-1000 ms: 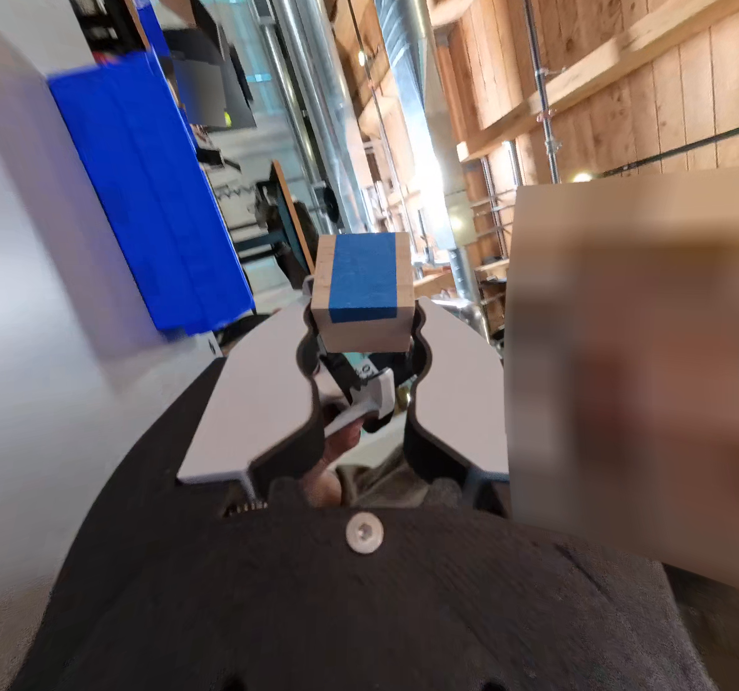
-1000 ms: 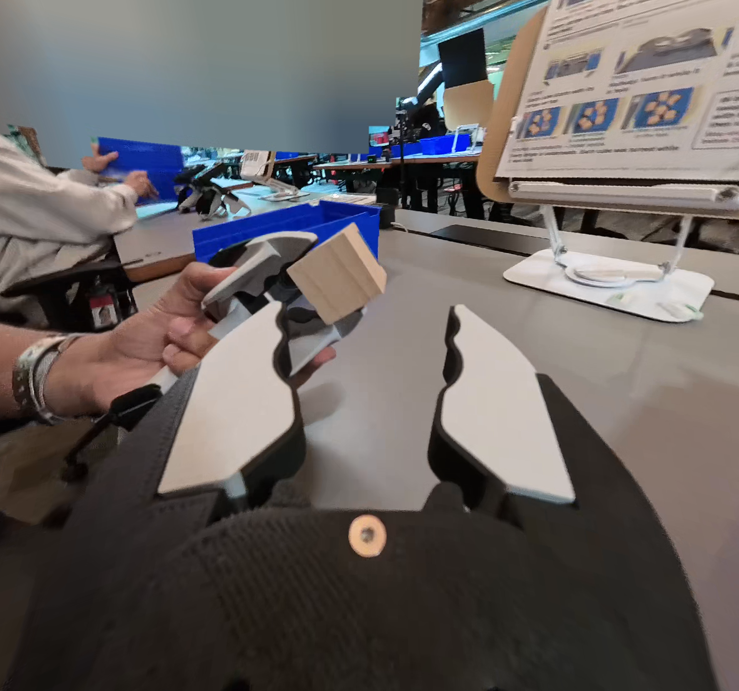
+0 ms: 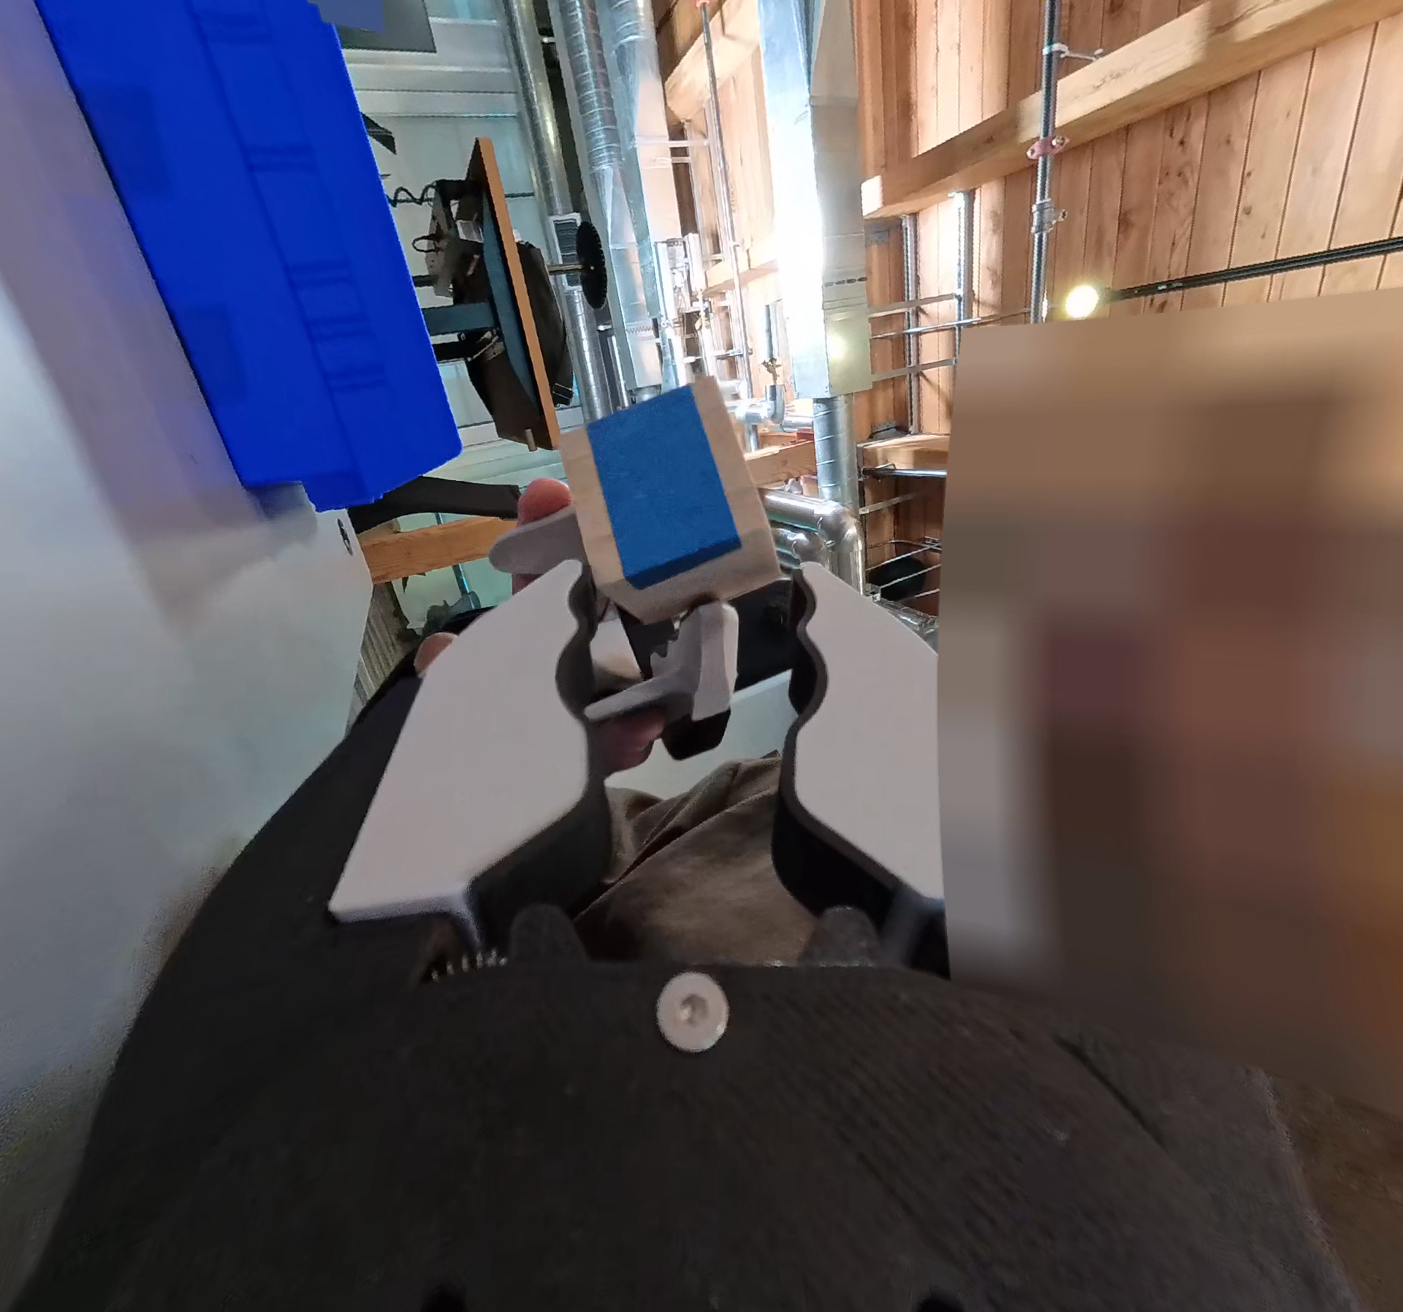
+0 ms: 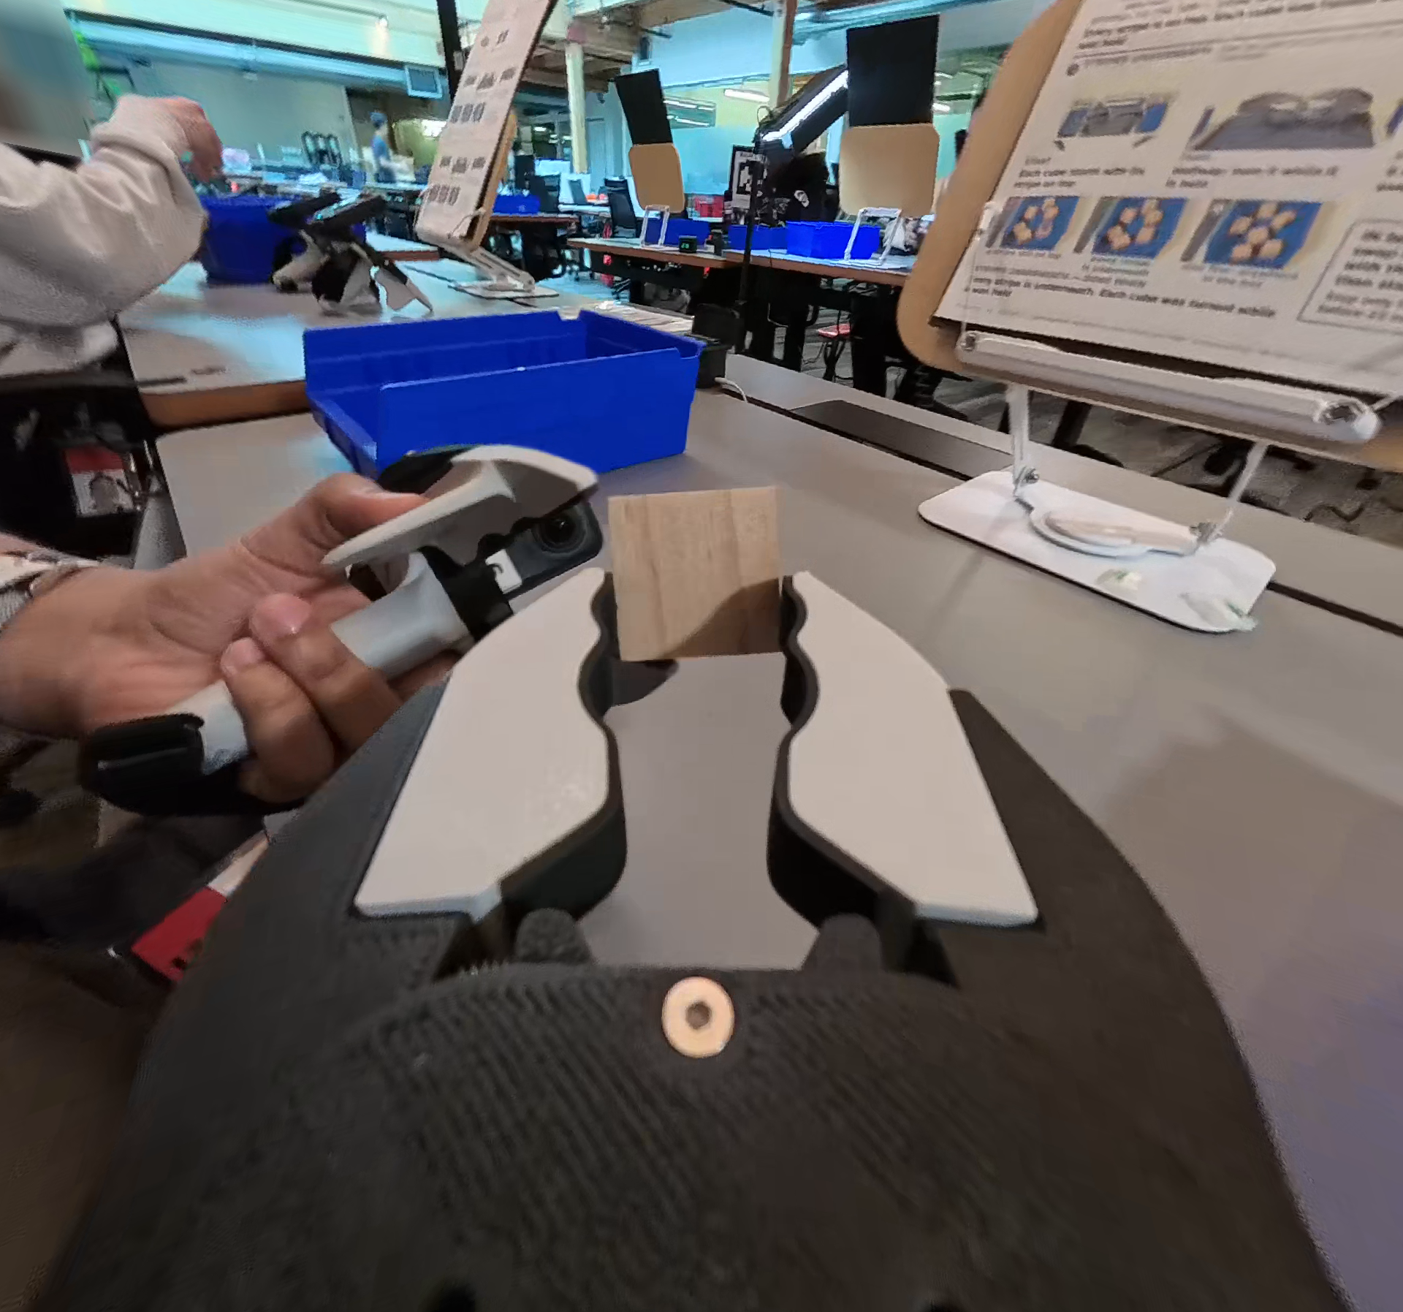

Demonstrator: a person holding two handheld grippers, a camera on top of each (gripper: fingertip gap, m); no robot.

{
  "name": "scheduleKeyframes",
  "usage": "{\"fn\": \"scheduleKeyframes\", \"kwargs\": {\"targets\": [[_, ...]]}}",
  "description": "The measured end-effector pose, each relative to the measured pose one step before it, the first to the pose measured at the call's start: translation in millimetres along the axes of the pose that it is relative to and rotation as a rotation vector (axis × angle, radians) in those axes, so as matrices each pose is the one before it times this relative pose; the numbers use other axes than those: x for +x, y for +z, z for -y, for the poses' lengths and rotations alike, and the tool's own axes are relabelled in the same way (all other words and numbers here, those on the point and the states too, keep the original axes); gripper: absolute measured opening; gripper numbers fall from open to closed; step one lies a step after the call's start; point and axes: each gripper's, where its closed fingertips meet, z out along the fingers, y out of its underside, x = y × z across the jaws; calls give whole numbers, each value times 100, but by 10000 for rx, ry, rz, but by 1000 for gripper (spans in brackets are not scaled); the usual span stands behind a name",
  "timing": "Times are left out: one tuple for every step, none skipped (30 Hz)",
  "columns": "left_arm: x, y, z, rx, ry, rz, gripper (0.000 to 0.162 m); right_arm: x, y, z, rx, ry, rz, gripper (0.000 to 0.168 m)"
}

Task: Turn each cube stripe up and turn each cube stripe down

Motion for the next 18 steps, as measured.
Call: {"fn": "scheduleKeyframes", "kwargs": {"targets": [[-73,-72,121,40,8,36,49,449,-146,143,45,219,-103,42],[-59,-87,157,47,-5,22,49,455,-182,217,48,242,-117,42],[3,-85,178,48,-1,-12,49,415,-217,304,66,332,-73,42],[18,-90,169,34,17,-18,49,365,-225,345,78,409,-20,42],[-37,-71,149,7,37,23,49,425,-224,367,81,411,-52,42],[-68,-62,154,-3,45,44,49,550,-266,429,75,305,-137,42],[-35,-59,144,7,22,25,49,723,-337,598,82,153,-248,42],[9,-57,132,22,-7,-14,49,950,-436,939,171,68,-375,42],[27,-48,107,25,-27,-27,49,1066,-497,1348,321,105,-373,42],[13,-54,66,25,-35,-34,49,1128,-488,1634,410,159,-302,42],[29,-38,39,32,-51,-48,48,1355,-441,1666,354,141,-372,42],[23,-7,14,21,-75,-54,48,1713,-435,1547,226,29,-531,42],[-9,36,-55,-14,-72,-40,48,1985,-487,1432,175,-129,-633,42],[-34,47,-111,-51,-58,-18,48,2321,-557,1264,160,-256,-765,42],[-45,62,-132,-57,-51,-13,48,2607,-503,823,-8,-293,-877,42],[-22,50,-123,-41,-50,-22,48,2656,-360,235,-214,-316,-818,42],[0,54,-106,-33,-43,-25,48,2639,-213,-312,-316,-318,-764,42],[-36,28,-94,-33,-37,-7,48,2603,-13,-975,-493,-226,-748,42]]}}
